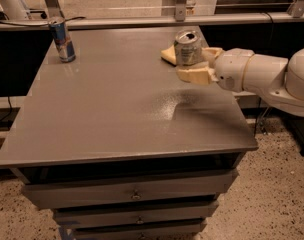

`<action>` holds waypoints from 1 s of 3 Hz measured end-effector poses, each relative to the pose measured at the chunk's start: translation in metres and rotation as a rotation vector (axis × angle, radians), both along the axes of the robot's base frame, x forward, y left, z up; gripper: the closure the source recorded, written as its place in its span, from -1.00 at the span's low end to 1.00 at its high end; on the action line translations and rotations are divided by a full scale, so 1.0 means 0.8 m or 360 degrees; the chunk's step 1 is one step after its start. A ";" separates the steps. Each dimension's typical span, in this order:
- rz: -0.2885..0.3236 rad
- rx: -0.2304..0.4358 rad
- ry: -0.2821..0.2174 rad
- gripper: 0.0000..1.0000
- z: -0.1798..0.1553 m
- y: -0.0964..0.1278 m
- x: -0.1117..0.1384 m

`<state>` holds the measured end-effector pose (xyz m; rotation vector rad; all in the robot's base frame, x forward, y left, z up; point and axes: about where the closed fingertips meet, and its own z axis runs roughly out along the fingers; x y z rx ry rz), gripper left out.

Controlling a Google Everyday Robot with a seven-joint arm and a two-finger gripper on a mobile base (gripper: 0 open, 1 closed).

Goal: Move 7up can near sponge

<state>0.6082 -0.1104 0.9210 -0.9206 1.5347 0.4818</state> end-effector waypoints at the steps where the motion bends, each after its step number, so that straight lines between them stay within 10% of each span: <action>1: -0.0136 0.0059 -0.0024 1.00 -0.014 -0.046 0.057; 3: -0.0303 0.0104 -0.0015 1.00 -0.042 -0.091 0.139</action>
Offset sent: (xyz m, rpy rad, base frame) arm 0.1262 -0.0932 -0.0355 0.0825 -0.0294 -0.2226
